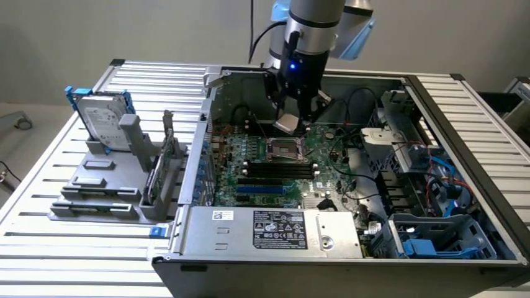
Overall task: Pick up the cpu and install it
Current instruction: 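Place the cpu into insertion slot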
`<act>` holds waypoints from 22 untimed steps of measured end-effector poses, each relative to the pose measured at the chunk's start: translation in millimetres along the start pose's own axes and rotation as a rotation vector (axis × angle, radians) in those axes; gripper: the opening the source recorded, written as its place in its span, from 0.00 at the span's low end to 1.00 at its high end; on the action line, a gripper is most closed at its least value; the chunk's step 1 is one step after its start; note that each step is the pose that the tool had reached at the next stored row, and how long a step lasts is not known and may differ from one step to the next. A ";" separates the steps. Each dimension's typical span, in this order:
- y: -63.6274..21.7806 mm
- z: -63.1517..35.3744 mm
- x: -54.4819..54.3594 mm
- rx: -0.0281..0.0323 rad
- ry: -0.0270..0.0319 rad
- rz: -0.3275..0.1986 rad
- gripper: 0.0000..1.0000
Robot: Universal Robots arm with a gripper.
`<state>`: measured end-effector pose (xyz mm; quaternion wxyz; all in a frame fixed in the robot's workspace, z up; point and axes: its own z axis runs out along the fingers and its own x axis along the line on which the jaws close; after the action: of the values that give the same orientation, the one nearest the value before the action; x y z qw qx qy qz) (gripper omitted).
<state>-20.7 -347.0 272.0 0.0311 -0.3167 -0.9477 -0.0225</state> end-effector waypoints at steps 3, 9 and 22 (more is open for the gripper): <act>-0.1 3.7 -0.3 -0.0038 -0.0013 0.054 0.54; -0.2 10.3 -0.8 -0.0118 -0.0036 0.163 0.54; -0.5 19.4 -1.4 -0.0266 -0.0068 0.389 0.54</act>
<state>-20.7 -347.0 252.6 0.0275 -0.4944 -0.8684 -0.0275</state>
